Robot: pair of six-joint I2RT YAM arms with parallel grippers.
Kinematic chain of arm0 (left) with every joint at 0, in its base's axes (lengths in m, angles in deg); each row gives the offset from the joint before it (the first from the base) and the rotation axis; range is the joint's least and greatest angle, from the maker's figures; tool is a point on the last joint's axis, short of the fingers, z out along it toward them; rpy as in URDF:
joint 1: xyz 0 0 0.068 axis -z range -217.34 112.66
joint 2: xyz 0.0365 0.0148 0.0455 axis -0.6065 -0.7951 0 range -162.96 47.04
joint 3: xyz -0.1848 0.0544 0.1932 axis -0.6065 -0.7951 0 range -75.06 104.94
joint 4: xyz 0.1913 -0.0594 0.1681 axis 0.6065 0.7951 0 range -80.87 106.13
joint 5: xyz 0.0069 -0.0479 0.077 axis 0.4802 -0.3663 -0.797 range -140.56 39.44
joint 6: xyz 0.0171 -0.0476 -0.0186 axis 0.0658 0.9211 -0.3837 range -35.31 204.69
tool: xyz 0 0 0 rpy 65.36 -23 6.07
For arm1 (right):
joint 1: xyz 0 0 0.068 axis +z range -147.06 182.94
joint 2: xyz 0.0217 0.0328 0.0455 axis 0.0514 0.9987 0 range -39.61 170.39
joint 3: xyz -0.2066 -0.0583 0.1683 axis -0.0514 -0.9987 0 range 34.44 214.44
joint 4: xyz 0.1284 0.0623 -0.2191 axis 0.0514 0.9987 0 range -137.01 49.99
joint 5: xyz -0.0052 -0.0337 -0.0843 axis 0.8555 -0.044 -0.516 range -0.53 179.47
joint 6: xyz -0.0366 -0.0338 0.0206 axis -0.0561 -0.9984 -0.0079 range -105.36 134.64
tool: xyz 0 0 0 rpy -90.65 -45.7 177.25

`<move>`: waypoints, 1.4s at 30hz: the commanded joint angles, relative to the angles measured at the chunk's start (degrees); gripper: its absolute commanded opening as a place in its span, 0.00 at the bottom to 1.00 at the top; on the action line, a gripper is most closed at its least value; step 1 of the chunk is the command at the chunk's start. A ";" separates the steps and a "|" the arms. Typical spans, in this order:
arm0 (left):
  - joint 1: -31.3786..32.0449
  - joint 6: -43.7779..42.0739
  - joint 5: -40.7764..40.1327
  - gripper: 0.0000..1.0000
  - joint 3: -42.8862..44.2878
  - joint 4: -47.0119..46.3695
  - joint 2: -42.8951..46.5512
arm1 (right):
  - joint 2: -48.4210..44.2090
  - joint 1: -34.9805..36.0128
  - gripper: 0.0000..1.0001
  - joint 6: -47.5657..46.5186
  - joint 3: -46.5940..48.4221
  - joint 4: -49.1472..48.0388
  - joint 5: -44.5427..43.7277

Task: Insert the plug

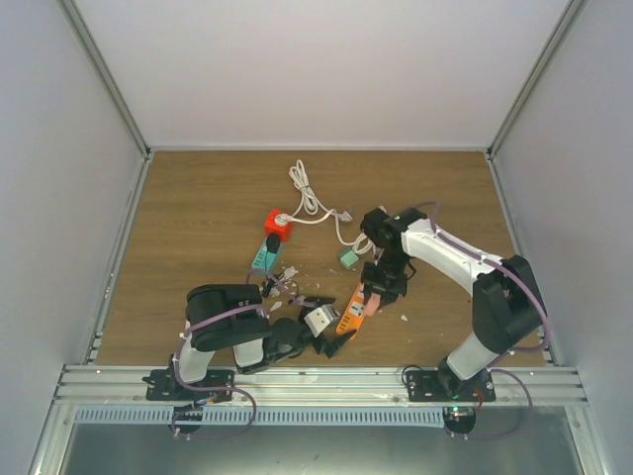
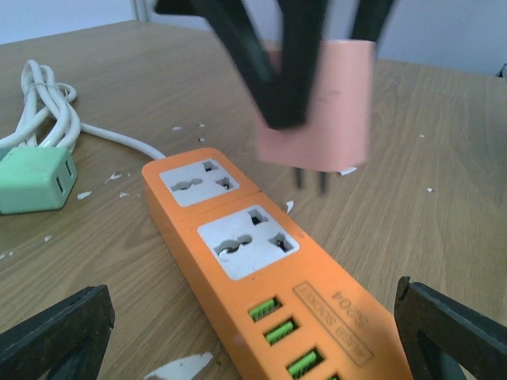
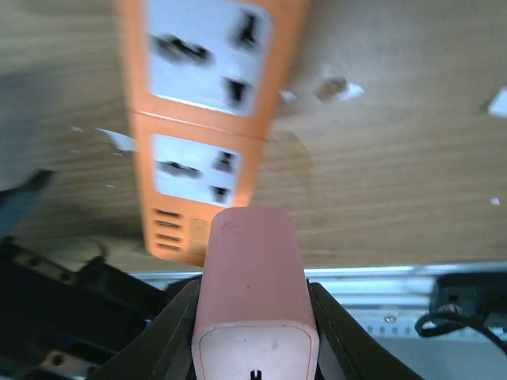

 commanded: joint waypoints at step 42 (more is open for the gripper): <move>3.59 -1.54 0.77 0.99 -9.59 -4.63 11.19 | 4.35 -0.56 0.01 4.63 -3.62 -9.84 -9.55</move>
